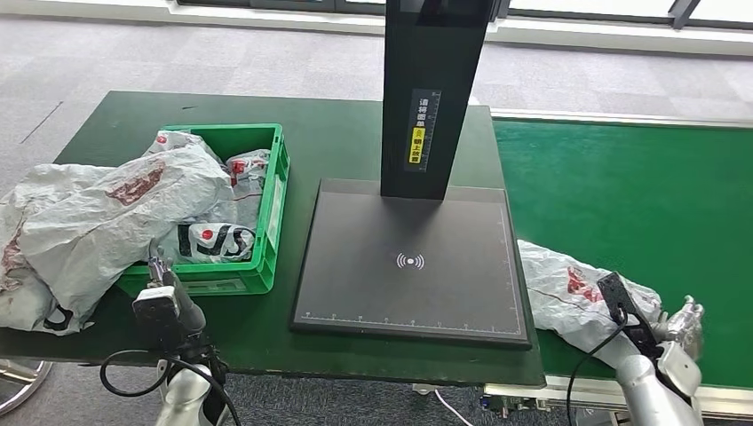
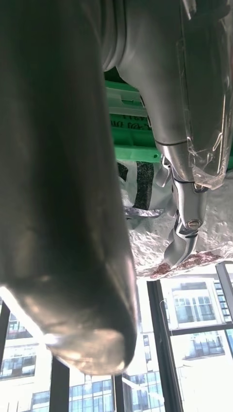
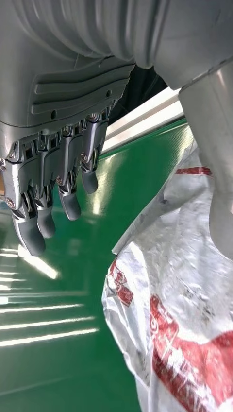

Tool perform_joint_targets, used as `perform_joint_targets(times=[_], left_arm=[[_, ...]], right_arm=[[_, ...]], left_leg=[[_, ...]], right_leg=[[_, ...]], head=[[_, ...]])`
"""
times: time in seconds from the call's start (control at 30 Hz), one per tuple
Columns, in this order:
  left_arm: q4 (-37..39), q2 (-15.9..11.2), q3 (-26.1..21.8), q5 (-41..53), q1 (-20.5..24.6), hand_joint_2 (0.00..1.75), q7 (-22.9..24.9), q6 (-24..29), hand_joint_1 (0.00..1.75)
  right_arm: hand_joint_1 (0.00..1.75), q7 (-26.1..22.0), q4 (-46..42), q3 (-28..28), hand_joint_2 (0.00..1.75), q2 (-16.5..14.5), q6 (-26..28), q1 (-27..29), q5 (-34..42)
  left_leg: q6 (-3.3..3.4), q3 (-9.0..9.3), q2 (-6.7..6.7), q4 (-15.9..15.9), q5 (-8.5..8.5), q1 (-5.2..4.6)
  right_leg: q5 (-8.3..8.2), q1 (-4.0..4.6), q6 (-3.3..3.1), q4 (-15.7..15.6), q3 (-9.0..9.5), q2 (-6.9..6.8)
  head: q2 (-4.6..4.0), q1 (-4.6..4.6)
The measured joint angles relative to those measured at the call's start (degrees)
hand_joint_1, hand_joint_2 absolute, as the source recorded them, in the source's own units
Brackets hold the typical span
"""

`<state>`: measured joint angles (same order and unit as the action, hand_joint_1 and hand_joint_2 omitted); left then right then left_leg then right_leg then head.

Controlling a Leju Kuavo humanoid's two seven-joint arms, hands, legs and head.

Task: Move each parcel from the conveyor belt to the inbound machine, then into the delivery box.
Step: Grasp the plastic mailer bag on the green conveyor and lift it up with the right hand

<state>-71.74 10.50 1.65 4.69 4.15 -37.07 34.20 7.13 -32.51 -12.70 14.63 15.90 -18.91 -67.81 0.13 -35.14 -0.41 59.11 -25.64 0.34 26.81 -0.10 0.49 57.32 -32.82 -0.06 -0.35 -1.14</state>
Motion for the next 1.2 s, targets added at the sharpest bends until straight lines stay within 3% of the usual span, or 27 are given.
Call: perform_joint_targets(times=[0.67, 0.87, 1.03, 1.2], left_arm=[[0.67, 0.02, -0.32, 0.3, 0.29, 0.0, 0.14, -0.39, 0.0], [1.36, 0.02, -0.45, 0.3, 0.72, 0.0, 0.35, -1.31, 0.0], [3.5, 0.08, -0.47, 0.28, 2.13, 0.0, 0.39, -2.34, 0.0], [6.41, 0.21, -0.47, -0.59, 4.23, 0.0, -0.28, -2.38, 0.0]], right_arm=[[0.0, -0.4, 3.76, 0.0, 1.75, 0.78, -0.75, -0.93, -0.04], [0.0, -1.55, 5.35, 0.19, 1.75, 0.44, -4.02, -1.45, -0.49], [0.0, -3.66, 8.01, 1.65, 1.75, -2.19, -6.29, -1.58, -2.13], [0.0, -9.15, 9.9, 3.94, 1.75, -8.11, -5.53, -2.07, -2.52]], left_leg=[[0.0, 0.0, 0.0, 0.0, 0.0, -0.01], [0.0, 0.0, 0.0, 0.0, 0.0, -0.01], [-0.02, 0.01, 0.04, 0.0, 0.01, 0.02], [-0.22, 0.19, 0.48, -0.02, -0.06, 0.17]], right_leg=[[0.0, -0.01, 0.0, 0.06, -0.03, 0.01], [0.0, 0.0, 0.0, 0.06, -0.02, 0.0], [0.0, 0.03, -0.01, 0.1, -0.04, 0.04], [-0.04, 0.17, -0.17, 0.12, -0.03, 0.43]], head=[[0.0, 0.0], [0.0, 0.0], [0.01, 0.0], [0.0, 0.0]])
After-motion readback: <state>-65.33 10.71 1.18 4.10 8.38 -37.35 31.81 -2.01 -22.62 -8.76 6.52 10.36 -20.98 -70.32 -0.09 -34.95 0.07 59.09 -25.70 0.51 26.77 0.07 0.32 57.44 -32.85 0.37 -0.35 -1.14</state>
